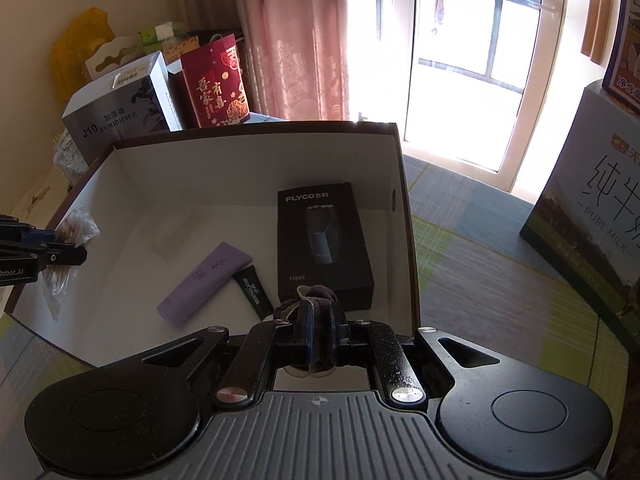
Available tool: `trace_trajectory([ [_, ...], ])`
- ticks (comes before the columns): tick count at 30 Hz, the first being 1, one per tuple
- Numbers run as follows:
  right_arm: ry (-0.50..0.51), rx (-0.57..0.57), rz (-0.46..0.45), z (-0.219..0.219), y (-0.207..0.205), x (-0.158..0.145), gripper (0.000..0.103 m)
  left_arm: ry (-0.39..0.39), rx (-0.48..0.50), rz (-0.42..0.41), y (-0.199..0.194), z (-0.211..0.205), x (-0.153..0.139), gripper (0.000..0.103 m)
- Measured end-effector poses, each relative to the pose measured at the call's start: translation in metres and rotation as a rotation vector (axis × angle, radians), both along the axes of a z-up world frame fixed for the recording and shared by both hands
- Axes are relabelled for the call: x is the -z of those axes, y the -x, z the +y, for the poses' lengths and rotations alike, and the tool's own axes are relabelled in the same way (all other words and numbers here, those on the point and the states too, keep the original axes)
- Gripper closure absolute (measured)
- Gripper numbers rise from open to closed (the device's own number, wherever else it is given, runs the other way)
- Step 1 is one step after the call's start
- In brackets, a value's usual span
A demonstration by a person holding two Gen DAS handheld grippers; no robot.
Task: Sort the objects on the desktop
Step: 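Carry the cotton-swab pack and brown scrunchie into the brown box, then open the left tool over the box while the right tool releases the scrunchie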
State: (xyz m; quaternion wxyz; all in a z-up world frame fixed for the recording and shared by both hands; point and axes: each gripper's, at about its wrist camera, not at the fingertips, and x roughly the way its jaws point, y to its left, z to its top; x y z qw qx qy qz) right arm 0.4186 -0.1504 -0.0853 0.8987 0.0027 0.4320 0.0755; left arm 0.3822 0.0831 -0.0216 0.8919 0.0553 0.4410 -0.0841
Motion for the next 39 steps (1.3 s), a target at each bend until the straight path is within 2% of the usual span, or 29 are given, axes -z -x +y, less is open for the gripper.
trace_trajectory([
  [6,0.031,0.005,-0.026,0.002,-0.001,-0.001,0.095,-0.002,0.002,0.010,-0.002,-0.001,0.004,0.085],
  [8,0.017,0.013,-0.039,-0.001,-0.001,-0.004,0.076,-0.003,0.003,0.013,-0.003,-0.002,0.005,0.085],
  [9,0.013,0.017,-0.048,-0.002,0.000,-0.005,0.053,-0.003,0.003,0.014,-0.003,-0.002,0.005,0.085],
  [10,0.012,0.022,-0.066,-0.002,0.002,-0.007,0.042,-0.004,0.005,0.016,-0.004,-0.002,0.005,0.085],
  [18,-0.026,0.033,-0.074,-0.007,0.006,-0.009,0.039,-0.001,0.004,0.054,-0.010,-0.006,0.017,0.085],
  [32,-0.045,0.031,-0.072,-0.010,0.008,-0.006,0.034,-0.056,0.019,0.104,-0.024,-0.014,0.041,0.082],
  [39,-0.054,0.017,-0.086,-0.009,0.012,-0.008,0.027,-0.073,0.058,0.086,-0.019,-0.025,0.040,0.053],
])
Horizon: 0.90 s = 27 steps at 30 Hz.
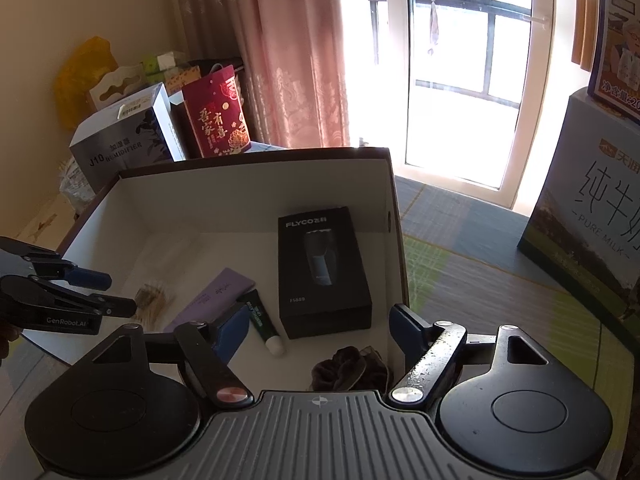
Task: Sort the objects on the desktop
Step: 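Open the left tool over the box while the right tool releases the scrunchie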
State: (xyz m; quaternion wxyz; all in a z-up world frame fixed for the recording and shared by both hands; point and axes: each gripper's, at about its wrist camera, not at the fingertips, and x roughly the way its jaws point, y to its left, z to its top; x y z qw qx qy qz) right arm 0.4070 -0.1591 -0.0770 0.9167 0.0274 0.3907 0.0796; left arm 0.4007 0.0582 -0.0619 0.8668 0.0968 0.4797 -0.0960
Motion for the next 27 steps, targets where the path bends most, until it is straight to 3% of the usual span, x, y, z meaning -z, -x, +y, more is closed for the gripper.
trace_trajectory([
  [4,-0.010,-0.009,-0.013,0.001,0.004,-0.003,0.020,-0.003,0.004,-0.018,0.006,-0.003,-0.006,0.034],
  [9,0.004,-0.026,-0.042,0.004,0.010,-0.006,0.011,0.025,-0.007,-0.032,0.012,0.001,-0.019,0.024],
  [15,0.002,-0.050,-0.065,0.011,0.018,-0.009,0.002,0.028,-0.030,-0.068,0.022,0.003,-0.037,0.015],
  [27,0.008,-0.054,-0.114,0.020,0.037,-0.022,0.002,0.011,-0.070,-0.154,0.049,0.002,-0.071,0.003],
])
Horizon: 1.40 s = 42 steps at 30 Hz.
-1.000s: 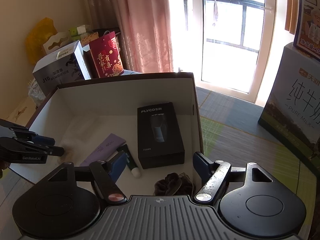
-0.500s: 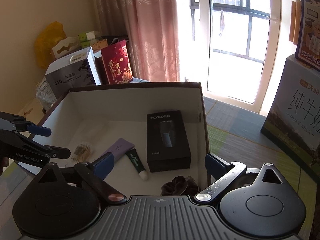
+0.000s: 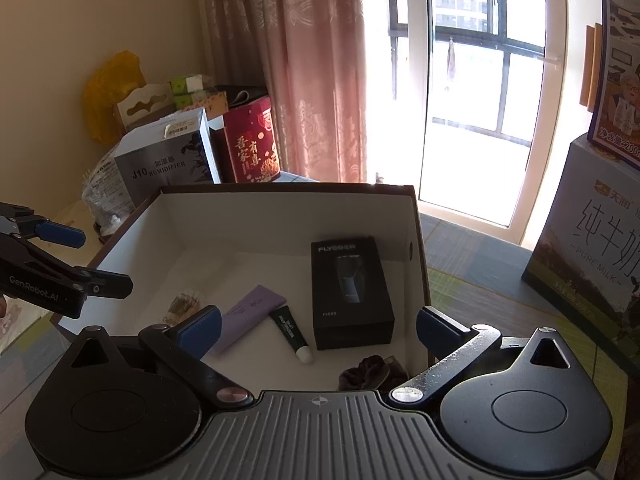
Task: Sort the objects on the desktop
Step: 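Open the left tool over the box while the right tool releases the scrunchie, then withdraw both tools from the box back toward the remaining items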
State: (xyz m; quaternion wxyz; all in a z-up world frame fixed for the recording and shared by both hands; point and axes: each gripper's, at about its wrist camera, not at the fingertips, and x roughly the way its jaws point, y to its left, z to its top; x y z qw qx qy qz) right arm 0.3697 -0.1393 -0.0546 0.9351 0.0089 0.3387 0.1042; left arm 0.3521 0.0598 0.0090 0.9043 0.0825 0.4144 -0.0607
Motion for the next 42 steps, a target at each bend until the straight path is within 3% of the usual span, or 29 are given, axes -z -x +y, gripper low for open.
trace_trajectory([
  [17,-0.127,0.022,-0.054,0.000,0.065,-0.036,0.002,0.051,-0.057,-0.071,0.073,0.010,-0.034,0.001],
  [42,-0.186,0.026,-0.068,0.008,0.163,-0.048,0.002,0.088,-0.094,-0.040,0.174,0.006,-0.036,0.001],
])
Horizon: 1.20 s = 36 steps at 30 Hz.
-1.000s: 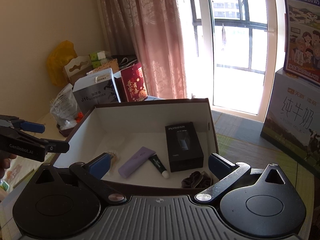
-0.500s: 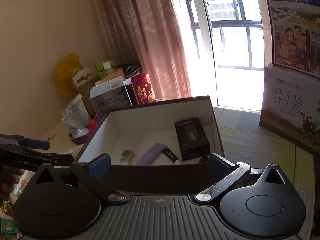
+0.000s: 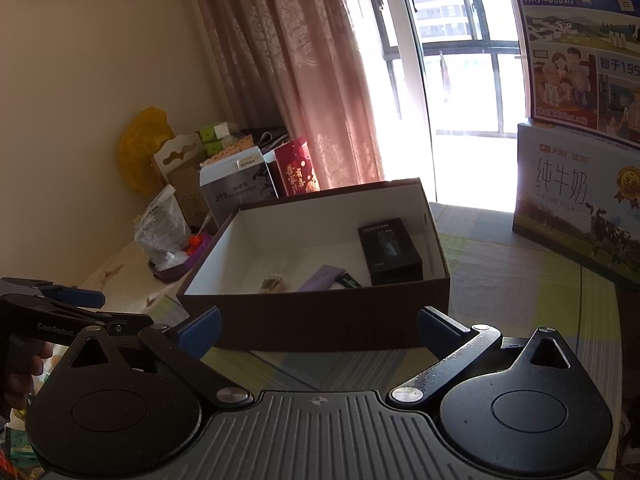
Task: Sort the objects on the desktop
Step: 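Withdraw both tools from the box back toward the remaining items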
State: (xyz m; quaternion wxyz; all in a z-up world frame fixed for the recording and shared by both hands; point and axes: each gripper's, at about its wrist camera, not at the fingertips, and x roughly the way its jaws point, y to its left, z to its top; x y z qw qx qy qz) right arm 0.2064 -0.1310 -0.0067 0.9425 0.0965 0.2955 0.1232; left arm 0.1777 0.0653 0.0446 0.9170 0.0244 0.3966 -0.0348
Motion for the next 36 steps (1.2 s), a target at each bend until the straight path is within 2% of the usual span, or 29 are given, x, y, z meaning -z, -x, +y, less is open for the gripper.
trace_trajectory([
  [15,0.027,-0.016,0.029,0.008,0.041,0.010,0.002,0.019,0.014,0.027,0.041,-0.016,0.009,0.001],
  [36,0.072,-0.030,0.157,0.012,0.077,0.050,0.002,0.007,0.045,0.120,0.071,-0.035,0.043,0.001],
])
